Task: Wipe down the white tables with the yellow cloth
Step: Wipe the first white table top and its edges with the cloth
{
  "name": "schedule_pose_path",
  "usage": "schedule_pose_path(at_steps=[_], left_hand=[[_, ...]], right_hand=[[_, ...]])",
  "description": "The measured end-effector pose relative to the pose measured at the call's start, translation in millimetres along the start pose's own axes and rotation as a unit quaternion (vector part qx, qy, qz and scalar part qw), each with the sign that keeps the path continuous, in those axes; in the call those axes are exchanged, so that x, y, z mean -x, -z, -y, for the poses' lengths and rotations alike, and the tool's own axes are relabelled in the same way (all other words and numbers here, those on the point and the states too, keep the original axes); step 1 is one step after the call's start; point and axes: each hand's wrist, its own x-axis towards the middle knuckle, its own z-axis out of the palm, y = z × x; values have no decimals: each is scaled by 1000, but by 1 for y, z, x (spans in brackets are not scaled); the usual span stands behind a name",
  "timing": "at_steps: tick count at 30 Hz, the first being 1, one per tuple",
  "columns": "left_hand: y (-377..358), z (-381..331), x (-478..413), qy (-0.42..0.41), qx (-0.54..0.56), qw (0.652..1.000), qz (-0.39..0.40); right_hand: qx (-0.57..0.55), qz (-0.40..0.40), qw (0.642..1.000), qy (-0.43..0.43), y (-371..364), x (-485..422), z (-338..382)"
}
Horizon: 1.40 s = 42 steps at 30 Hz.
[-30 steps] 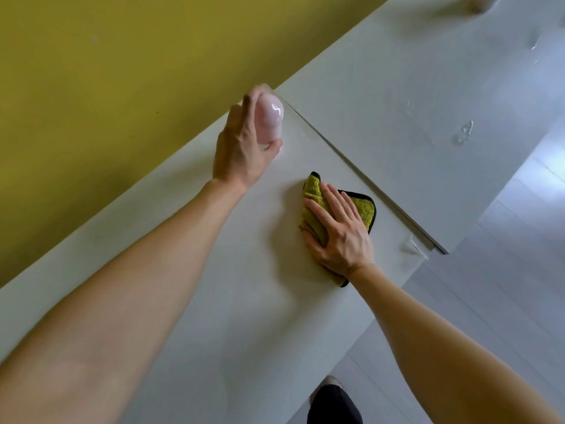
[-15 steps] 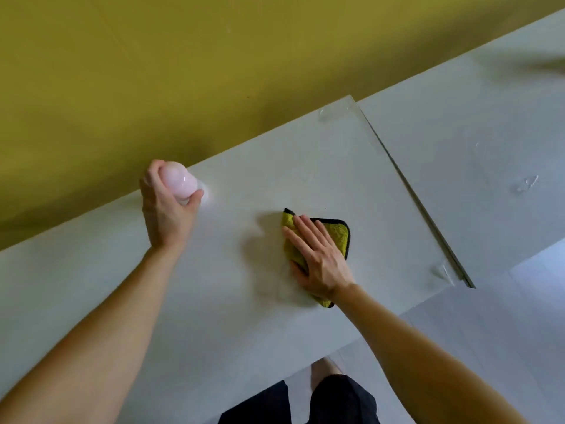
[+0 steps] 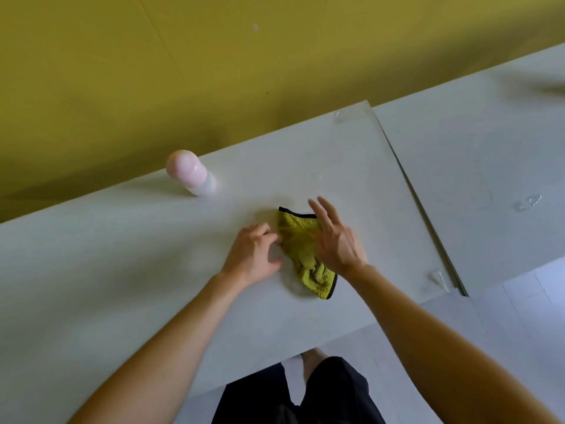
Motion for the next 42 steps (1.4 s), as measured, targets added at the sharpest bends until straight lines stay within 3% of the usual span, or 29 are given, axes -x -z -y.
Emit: schedule_pose_path(at_steps=[2, 5, 7, 11, 16, 21, 26, 28, 30, 32, 34, 36, 38, 42], left_hand=[[-14, -10, -6, 63, 20, 997, 39], [-22, -19, -7, 118, 102, 988, 2], [-26, -31, -6, 127, 154, 980, -12], [-32, -49, -8, 150, 184, 971, -13], [-4, -42, -16, 145, 188, 971, 40], [65, -52, -43, 92, 154, 981, -75], [113, -81, -58, -50, 66, 985, -150], [106, -83, -52, -81, 42, 989, -120], [89, -71, -42, -97, 36, 994, -47], [73, -50, -34, -85, 10, 996, 37], [62, -25, -30, -61, -62, 992, 88], [57, -3, -35, -16, -141, 982, 124], [56, 12, -52, 37, -203, 961, 184], [42, 24, -83, 102, -219, 930, 277]], right_hand=[[51, 72, 994, 64, 12, -24, 9], [158, 186, 959, 146, 24, -50, 27], [181, 203, 950, 154, 29, -57, 24], [144, 185, 966, 108, 46, -43, 0], [81, 88, 992, 50, 68, -29, -15], [-69, 7, 996, -48, 124, -31, -6], [-32, -137, 989, 46, 152, -15, 0], [45, -122, 987, 99, 150, 3, -6], [141, 46, 987, 61, 143, 22, -15], [222, 214, 951, -28, 127, 38, -20], [195, 199, 960, -12, 109, 40, -16], [151, 84, 982, 81, 88, 21, -12], [155, 25, 973, 168, 66, -14, -10], [219, 80, 956, 178, 12, -52, -3]])
